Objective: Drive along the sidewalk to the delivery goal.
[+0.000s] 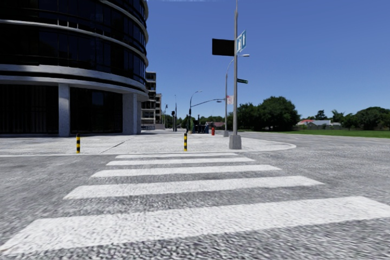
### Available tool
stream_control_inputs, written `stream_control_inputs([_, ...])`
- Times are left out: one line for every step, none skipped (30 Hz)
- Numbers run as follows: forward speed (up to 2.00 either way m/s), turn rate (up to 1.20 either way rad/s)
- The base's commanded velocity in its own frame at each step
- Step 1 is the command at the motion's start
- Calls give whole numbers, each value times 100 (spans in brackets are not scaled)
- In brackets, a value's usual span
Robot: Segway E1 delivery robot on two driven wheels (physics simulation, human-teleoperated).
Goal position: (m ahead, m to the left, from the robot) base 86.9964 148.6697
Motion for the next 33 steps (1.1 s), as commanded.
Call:
stream_control_inputs([200, 0])
stream_control_inputs([200, 0])
stream_control_inputs([200, 0])
stream_control_inputs([200, 21])
stream_control_inputs([200, 22])
stream_control_inputs([200, 25])
stream_control_inputs([200, 25])
stream_control_inputs([200, 37])
stream_control_inputs([200, 41])
stream_control_inputs([200, 42])
stream_control_inputs([200, 42])
stream_control_inputs([200, 42])
stream_control_inputs([200, 42])
stream_control_inputs([200, 42])
stream_control_inputs([200, 42])
stream_control_inputs([200, 42])
stream_control_inputs([200, 42])
stream_control_inputs([200, 42])
stream_control_inputs([200, 42])
stream_control_inputs([200, 42])
stream_control_inputs([200, 42])
stream_control_inputs([200, 42])
stream_control_inputs([200, 42])
stream_control_inputs([200, 42])
stream_control_inputs([200, 42])
stream_control_inputs([200, 42])
stream_control_inputs([200, 42])
stream_control_inputs([200, 42])
stream_control_inputs([200, 42])
stream_control_inputs([200, 39])
stream_control_inputs([200, 39])
stream_control_inputs([200, 0])
stream_control_inputs([200, 0])
